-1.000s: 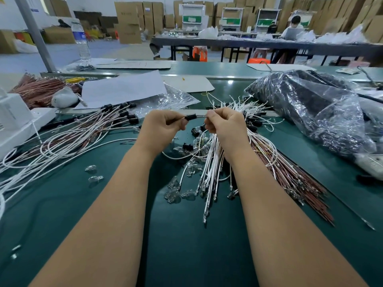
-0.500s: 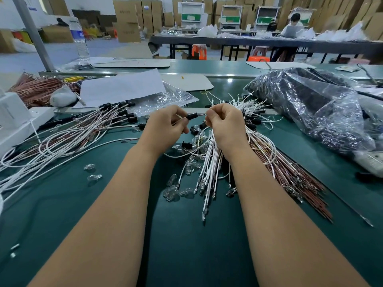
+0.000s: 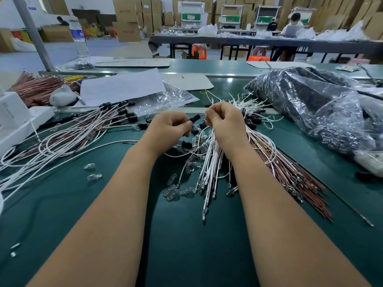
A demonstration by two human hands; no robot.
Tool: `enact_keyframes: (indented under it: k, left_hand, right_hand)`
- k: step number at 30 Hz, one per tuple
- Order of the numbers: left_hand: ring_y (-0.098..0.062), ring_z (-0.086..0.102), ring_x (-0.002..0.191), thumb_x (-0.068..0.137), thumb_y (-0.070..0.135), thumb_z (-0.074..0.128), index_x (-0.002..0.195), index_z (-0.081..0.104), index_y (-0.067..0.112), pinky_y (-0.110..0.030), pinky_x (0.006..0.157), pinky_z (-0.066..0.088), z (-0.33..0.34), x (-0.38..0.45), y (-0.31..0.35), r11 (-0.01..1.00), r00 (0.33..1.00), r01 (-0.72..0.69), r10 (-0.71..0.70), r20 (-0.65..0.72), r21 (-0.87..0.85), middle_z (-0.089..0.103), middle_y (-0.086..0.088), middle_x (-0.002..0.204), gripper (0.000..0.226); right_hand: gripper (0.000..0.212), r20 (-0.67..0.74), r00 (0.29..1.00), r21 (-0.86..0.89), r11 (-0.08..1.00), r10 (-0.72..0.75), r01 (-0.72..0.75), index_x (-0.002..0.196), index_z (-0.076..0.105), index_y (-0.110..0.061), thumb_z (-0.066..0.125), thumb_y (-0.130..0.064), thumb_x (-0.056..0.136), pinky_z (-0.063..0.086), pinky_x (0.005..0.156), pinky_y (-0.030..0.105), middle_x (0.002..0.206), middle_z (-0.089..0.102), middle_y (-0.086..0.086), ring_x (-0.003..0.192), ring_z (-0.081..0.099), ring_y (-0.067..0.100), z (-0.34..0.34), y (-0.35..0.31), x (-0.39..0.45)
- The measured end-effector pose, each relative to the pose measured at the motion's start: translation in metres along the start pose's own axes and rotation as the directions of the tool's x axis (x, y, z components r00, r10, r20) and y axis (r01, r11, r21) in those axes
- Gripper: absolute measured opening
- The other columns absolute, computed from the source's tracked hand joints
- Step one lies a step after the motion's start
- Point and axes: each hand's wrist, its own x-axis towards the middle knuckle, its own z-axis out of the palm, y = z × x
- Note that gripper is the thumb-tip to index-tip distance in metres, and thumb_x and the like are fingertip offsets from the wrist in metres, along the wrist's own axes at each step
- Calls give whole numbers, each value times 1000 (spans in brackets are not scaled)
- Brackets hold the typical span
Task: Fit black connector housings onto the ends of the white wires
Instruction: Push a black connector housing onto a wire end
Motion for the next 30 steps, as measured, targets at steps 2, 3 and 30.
enact_keyframes:
  k: [2,3,30]
  left_hand:
    - [-38,63,84,91,15,60,78,70,6,-49,85,51,0,0,2,999,1000,6,-6,-14,-36,70,-14,79,19]
    - [-38,63,84,91,16,61,79,72,6,-49,84,51,0,0,2,999,1000,8,-9,-21,-45,70,-17,80,19]
    - [-12,53,62,90,20,67,87,66,15,-24,62,46,4,7,0,997,981,-35,21,-192,-68,64,-4,71,6]
  right_hand:
    - [22,23,1000,-21,1000,-4,4,77,58,-22,57,-9,95,54,75,36,73,62,0,69,59,15,0,0,0]
    - [20,37,999,-36,999,-9,11,78,58,-21,57,-9,95,54,76,38,73,62,0,70,60,16,0,-1,0]
    - [7,-70,990,-33,992,-122,120,86,72,-12,75,-17,82,47,60,12,69,66,-10,59,59,-2,13,-3,-6]
